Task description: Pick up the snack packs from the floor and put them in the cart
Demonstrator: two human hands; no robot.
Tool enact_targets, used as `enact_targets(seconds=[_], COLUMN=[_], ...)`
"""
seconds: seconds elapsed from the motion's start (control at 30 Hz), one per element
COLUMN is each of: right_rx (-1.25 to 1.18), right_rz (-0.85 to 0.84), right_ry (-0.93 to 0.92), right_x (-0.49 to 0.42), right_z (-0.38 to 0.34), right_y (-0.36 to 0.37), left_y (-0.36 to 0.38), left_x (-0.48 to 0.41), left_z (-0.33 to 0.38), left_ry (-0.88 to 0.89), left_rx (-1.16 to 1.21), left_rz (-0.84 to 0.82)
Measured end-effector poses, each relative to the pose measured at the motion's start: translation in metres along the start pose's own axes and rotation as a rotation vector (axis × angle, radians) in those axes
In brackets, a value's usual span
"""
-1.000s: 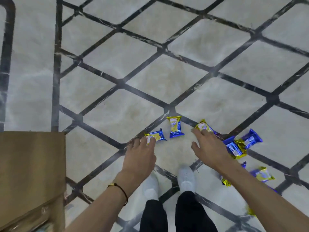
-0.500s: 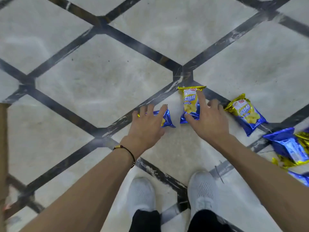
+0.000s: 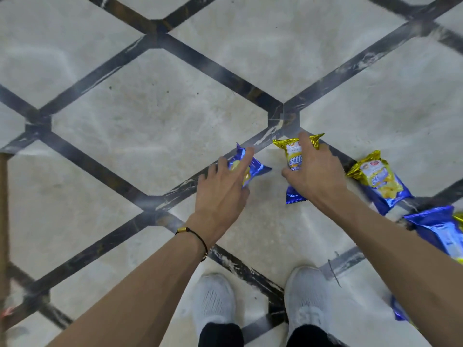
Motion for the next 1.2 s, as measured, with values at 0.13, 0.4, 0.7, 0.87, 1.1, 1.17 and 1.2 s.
enact_targets(seconds=[0.13,0.4,0.7,0.87,1.1,1.17,1.2], right_rx=[-0.035,-0.099,-0.174,-0.107,-0.098,-0.103,-0.105], right_rz=[0.044,0.122,0.318,0.384,0.466,0.488,0.502], right_ry=[-0.009,0.000,-0.006,0.010,0.085,0.113,0.120], right_x=[0.042,0.148,0.248,0.309,0.405,0.432,0.445], right_z=[-0.002,-0.024,-0.028,-0.022,0.014,0.021,0.023], right_y=[-0.069,-0.247,-0.489,-0.616,-0.752,-0.779,-0.791], left_y=[-0.073,-0.251,-0.491,-0.609,-0.743,-0.777,-0.791], left_x=[0.020,0.091,0.163,0.201,0.267,0.285,0.294], left_z=[0.023,0.085,0.148,0.211,0.286,0.300,0.305], left_ry=[-0.068,-0.154,-0.187,-0.159,-0.084,-0.066,-0.054], left_rx=[0.092,0.118,0.192,0.198,0.268,0.261,0.275], left_rz=[0.068,0.065,0.273,0.367,0.496,0.528,0.535])
Point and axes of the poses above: each hand's wrist, its own x-axis away from the middle knuckle, its own y-axis out of the palm, z = x × y, the point moved 7 cm from there along -x, towards the middle knuckle, and after that the axes turned 8 degrees about x, right-handed, at the moved point
